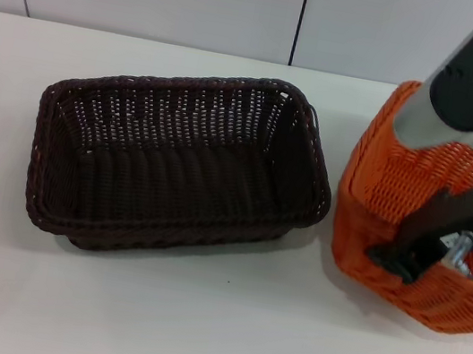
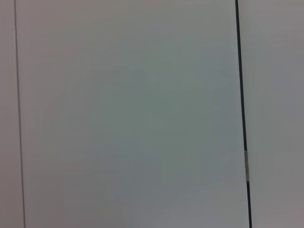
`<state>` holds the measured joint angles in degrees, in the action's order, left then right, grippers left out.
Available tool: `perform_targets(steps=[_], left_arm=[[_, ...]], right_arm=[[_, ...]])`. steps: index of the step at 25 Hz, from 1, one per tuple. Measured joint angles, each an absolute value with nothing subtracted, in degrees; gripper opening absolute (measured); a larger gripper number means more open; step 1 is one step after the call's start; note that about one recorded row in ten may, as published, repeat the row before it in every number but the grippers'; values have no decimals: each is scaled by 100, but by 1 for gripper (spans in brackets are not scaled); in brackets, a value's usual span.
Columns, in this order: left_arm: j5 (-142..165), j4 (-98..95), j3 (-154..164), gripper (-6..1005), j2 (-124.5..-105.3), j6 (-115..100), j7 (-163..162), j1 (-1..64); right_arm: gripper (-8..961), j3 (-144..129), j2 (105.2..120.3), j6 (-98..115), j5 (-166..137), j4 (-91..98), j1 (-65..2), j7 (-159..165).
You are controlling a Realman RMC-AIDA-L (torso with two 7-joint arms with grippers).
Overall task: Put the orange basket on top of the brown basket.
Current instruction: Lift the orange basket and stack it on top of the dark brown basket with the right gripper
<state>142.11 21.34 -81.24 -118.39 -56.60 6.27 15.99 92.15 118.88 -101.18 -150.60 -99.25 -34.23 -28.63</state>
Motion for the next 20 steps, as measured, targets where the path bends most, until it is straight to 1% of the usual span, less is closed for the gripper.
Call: perform_targets(steps=[12, 14, 20], left_arm=[[14211, 2133, -8176, 778, -11834, -5660, 612, 1613], [14211, 2135, -8176, 778, -11834, -5660, 598, 1619], [14211, 2136, -8176, 778, -11840, -5660, 448, 1620]], right_arm=[[126, 9564, 11844, -10153, -15247, -10384, -3940, -2863], [126, 9583, 11819, -10110, -15305, -10387, -4122, -2924], [125, 9343, 11806, -9920, -15369, -10316, -4469, -3492]])
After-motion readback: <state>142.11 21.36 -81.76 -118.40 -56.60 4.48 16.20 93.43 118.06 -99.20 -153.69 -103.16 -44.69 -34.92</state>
